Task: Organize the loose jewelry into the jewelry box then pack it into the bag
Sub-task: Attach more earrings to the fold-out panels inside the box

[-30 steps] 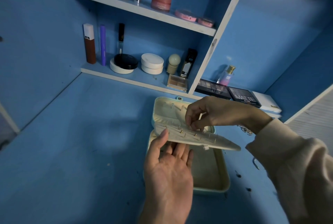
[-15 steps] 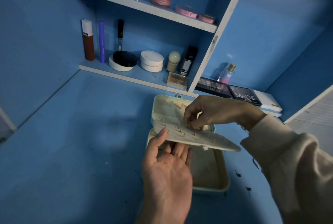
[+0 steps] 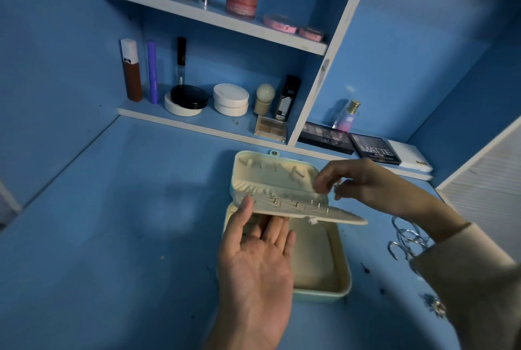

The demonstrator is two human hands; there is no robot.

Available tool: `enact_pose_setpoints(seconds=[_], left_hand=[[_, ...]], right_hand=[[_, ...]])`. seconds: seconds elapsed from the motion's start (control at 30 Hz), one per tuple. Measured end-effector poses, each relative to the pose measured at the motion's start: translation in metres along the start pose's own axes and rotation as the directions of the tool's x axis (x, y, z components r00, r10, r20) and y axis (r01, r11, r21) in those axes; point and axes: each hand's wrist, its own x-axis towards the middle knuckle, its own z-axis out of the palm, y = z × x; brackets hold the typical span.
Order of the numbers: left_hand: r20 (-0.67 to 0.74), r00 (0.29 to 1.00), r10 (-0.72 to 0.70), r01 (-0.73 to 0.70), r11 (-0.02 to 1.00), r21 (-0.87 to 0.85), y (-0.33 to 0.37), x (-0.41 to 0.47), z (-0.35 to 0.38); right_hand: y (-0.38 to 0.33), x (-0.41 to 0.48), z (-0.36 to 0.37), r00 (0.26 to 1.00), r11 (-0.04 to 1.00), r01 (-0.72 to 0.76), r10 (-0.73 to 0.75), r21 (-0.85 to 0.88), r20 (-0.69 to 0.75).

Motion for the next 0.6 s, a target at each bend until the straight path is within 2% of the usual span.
enact_pose_setpoints(seconds=[0.07, 0.17, 0.33, 0.6], left_hand=[[-0.015, 1.000, -0.008, 0.008, 1.000, 0.009, 0.001, -0.001, 0.003], [-0.051, 0.999, -0.007, 0.009, 1.000, 0.023, 0.001, 0.000, 0.006], [-0.129, 0.992, 0.010, -0.003, 0.999, 0.052, 0.004, -0.001, 0.013], [-0.210, 0.973, -0.091, 0.104, 0.993, 0.051, 0.013, 0.004, 0.022]], right_hand=[[0.007, -0.012, -0.005, 0.998, 0.998, -0.040, 0.042, -0.052, 0.045], [0.011, -0.025, -0.003, 0.992, 0.996, -0.095, 0.094, 0.002, 0.090], [0.012, -0.032, 0.003, 0.992, 0.985, -0.099, 0.108, 0.143, -0.059], [0.015, -0.023, 0.007, 0.964, 0.952, -0.109, 0.171, 0.287, -0.203]])
